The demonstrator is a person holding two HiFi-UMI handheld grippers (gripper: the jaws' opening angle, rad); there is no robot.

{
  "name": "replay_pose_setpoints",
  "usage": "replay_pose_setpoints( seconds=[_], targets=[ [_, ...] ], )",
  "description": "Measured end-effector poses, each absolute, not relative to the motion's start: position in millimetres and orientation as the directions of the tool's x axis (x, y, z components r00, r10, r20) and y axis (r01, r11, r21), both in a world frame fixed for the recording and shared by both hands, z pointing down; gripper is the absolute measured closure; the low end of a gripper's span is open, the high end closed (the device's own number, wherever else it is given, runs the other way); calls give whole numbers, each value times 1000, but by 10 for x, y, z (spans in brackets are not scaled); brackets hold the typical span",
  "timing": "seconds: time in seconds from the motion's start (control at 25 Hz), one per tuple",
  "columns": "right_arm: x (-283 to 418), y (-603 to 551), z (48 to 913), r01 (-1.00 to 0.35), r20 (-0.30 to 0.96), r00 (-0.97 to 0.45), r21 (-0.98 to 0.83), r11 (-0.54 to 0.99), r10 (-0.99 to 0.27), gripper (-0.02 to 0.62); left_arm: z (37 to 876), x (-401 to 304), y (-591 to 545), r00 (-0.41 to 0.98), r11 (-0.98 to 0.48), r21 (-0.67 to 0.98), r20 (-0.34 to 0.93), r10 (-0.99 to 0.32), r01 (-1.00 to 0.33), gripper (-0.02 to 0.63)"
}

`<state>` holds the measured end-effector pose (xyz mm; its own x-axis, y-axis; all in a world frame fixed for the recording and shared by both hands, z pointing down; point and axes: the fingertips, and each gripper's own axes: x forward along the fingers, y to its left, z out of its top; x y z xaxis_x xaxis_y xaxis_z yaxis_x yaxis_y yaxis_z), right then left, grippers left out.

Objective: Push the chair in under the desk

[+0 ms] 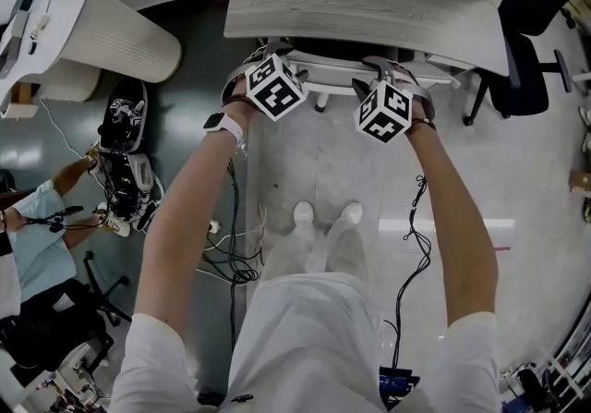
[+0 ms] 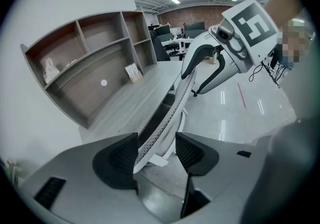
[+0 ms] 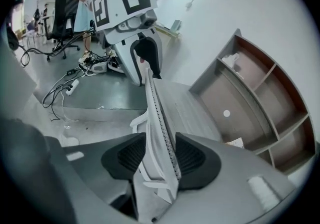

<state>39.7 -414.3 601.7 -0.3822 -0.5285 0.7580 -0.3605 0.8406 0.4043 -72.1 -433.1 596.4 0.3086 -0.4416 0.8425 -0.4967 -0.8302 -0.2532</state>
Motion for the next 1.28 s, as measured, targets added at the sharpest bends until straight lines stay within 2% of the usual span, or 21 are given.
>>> replay_pose_setpoints(
  seconds=[0.2, 0.32, 0.52, 0.6, 0.64, 0.68, 1.28],
  targets=[
    [303, -3957, 5831, -412, 716, -426, 390, 824, -552, 402, 5726, -816, -4175, 342, -791, -250, 799, -495, -559, 371],
    [281, -3800, 5739, -455, 675, -438, 405, 794, -595, 449, 5633, -868, -4026, 345, -768, -241, 786, -513, -593, 405],
    [226, -3400, 5668, -490, 652, -461, 378, 785, -602, 484, 5394, -894, -3727, 381, -718, -221, 725, -574, -661, 448],
    [227, -3252, 5631, -498, 642, -462, 383, 778, -612, 505, 5295, -943, -3601, 378, -674, -219, 688, -619, -706, 522],
    [238, -3187, 5609, -508, 636, -461, 384, 771, -620, 551, 5256, -971, -3537, 372, -650, -218, 671, -642, -729, 575],
    [250, -3127, 5582, -521, 629, -460, 381, 764, -627, 578, 5229, -995, -3467, 367, -630, -213, 657, -658, -747, 588],
    [268, -2149, 4900, -717, 491, -525, 185, 672, -696, 583, 4860, -996, -2175, 382, -509, -70, 576, -723, -858, 600]
  ],
)
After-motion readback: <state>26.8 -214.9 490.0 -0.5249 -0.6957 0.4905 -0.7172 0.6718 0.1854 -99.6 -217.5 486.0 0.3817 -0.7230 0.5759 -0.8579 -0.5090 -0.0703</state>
